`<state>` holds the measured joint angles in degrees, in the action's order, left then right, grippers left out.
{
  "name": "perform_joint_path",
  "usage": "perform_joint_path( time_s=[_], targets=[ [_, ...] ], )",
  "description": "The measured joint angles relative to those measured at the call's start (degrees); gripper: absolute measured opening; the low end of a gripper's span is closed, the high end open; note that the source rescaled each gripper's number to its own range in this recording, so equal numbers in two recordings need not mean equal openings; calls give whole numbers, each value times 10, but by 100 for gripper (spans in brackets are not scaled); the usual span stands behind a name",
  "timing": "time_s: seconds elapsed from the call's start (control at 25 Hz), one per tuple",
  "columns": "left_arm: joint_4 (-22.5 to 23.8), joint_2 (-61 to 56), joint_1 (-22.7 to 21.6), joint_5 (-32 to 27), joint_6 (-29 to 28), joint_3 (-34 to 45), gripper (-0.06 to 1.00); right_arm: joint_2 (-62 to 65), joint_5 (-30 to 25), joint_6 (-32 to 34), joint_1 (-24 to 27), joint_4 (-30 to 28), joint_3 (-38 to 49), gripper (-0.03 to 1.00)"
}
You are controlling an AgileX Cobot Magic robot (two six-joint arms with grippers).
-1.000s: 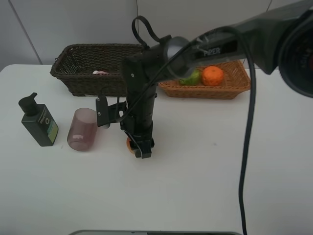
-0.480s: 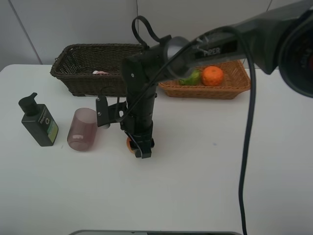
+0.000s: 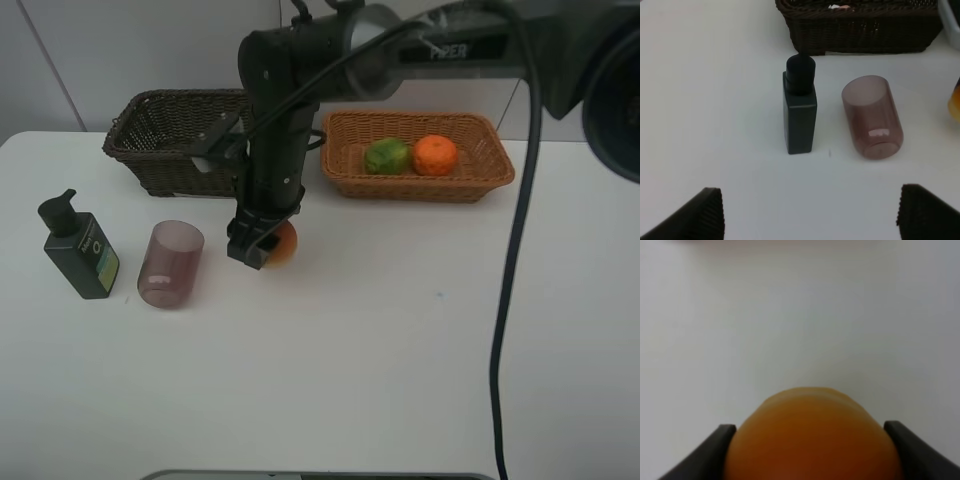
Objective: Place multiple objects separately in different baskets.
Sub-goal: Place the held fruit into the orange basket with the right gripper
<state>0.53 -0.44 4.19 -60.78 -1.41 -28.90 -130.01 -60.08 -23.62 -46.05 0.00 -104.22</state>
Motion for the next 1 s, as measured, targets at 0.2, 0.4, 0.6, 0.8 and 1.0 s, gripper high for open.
perform_joint_path(
  time_s=[0.2,0.4,0.6,0.8,1.0],
  targets=[
    [0,0,0,0,0,0,81,0,-50,215,36,-59,-85,48],
    [0,0,0,0,0,0,81,1,-65,327,80,-67,-137,48],
    [0,0,0,0,0,0,81,1,-40,392,143,-67,-142,48],
    [0,0,0,0,0,0,81,1,22,414,192,-70,-142,48],
    [0,0,0,0,0,0,81,0,82,424,212,-86,-142,48]
  ],
)
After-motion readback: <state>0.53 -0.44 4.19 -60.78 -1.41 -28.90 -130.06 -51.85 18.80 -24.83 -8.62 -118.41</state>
